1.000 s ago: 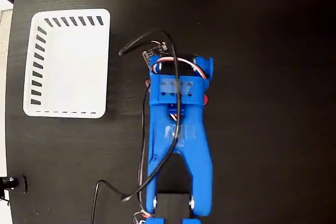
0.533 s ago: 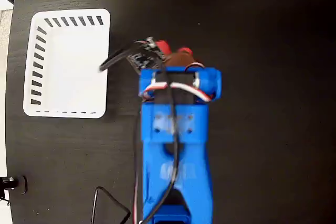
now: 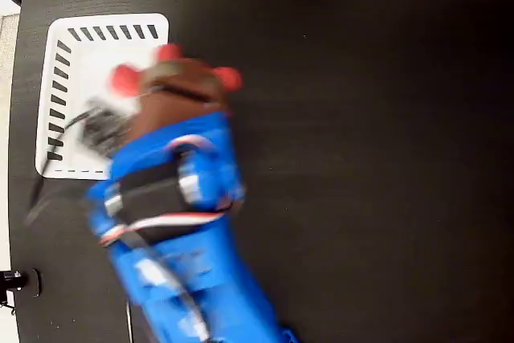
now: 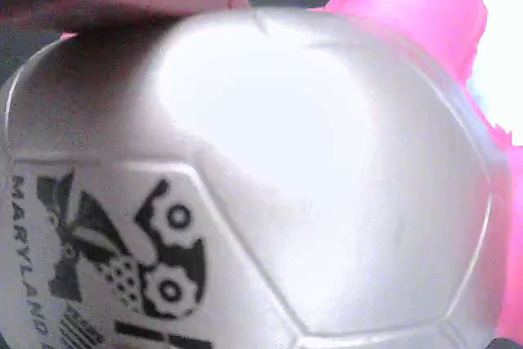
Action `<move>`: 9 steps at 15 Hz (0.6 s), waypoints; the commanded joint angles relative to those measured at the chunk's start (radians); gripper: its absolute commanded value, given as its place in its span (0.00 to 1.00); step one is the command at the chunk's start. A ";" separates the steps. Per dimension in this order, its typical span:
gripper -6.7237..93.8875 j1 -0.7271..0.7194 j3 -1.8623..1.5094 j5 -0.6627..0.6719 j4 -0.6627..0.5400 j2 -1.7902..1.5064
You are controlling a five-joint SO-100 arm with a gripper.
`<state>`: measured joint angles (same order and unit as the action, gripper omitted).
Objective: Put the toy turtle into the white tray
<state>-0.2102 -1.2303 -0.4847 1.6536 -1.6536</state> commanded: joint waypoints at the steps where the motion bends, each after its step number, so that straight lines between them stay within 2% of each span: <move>1: 0.07 -0.129 0.114 0.020 0.017 -0.012; 4: 0.07 -0.198 0.218 0.078 0.017 0.175; 9: 0.07 -0.190 0.428 0.155 0.003 0.471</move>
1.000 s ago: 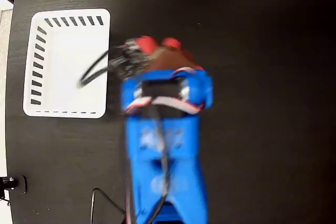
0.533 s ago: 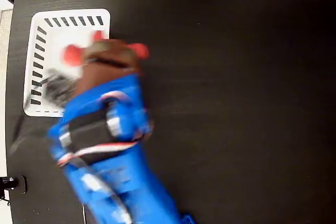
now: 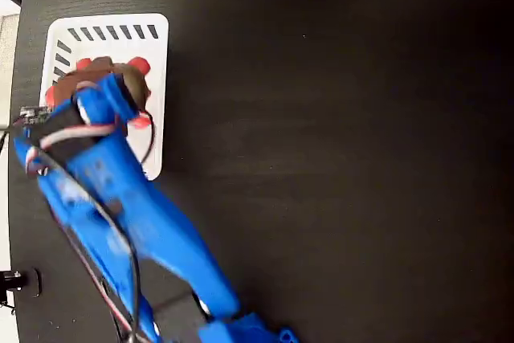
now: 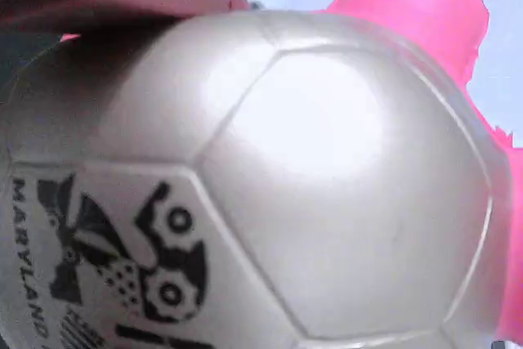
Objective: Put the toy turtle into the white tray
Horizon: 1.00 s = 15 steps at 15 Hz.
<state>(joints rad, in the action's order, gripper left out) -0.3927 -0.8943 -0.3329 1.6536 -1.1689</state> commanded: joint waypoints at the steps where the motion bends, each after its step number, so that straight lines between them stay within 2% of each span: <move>1: 0.07 -0.008 0.104 0.014 -0.009 0.008; 6: 0.07 -0.018 0.137 0.061 -0.060 0.092; 11: 0.07 -0.046 0.110 0.034 -0.107 0.143; 12: 0.10 -0.048 0.110 0.029 -0.110 0.155; 15: 0.38 -0.054 0.094 0.026 -0.130 0.179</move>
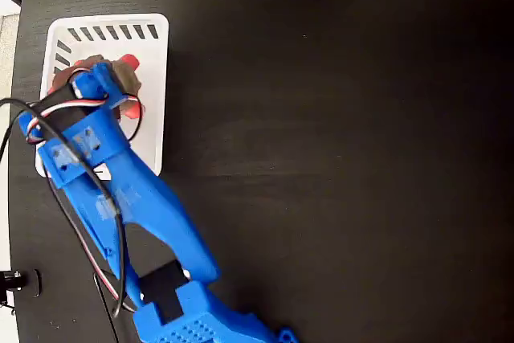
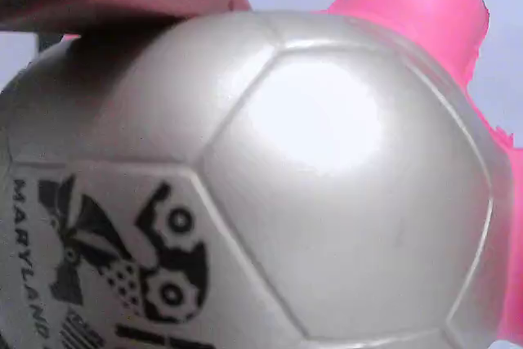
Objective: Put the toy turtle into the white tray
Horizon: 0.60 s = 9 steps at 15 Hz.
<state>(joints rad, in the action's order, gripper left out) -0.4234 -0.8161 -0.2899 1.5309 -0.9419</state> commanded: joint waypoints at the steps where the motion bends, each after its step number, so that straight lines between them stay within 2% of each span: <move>1: 0.46 -0.028 0.002 -0.018 -0.015 -0.048; 3: 0.59 -0.035 -0.003 -0.025 -0.015 -0.046; 6: 0.60 -0.044 -0.012 -0.034 -0.011 -0.041; 7: 0.65 -0.048 -0.020 -0.037 -0.008 -0.037; 9: 0.66 -0.055 -0.025 -0.041 -0.005 -0.029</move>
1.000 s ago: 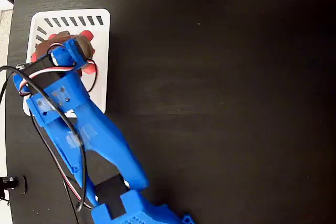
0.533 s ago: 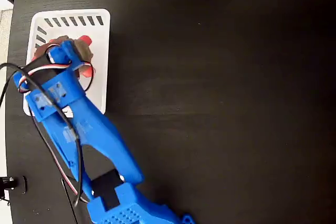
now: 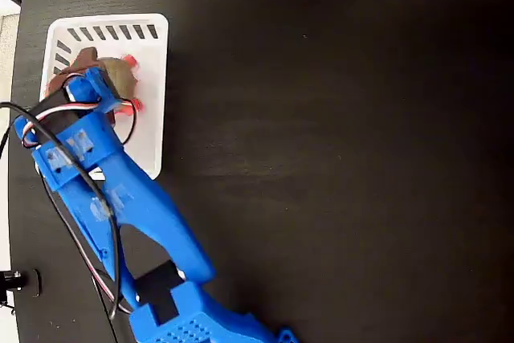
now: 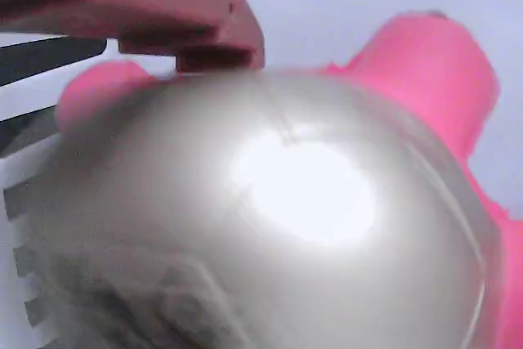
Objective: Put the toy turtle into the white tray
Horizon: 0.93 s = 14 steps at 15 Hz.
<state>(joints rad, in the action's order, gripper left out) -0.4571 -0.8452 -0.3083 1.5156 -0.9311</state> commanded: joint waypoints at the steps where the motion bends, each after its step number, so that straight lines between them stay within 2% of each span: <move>1: 0.73 -0.021 -0.002 -0.028 0.014 -0.038; 7: 0.71 -0.018 0.006 -0.032 0.021 -0.058; 10: 0.42 -0.005 0.011 -0.031 0.028 -0.146; 11: 0.37 -0.002 0.012 -0.031 0.041 -0.184; 14: 0.13 0.017 0.014 -0.026 0.084 -0.318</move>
<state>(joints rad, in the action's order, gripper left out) -0.4479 -0.8560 -0.3283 1.5831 -1.0630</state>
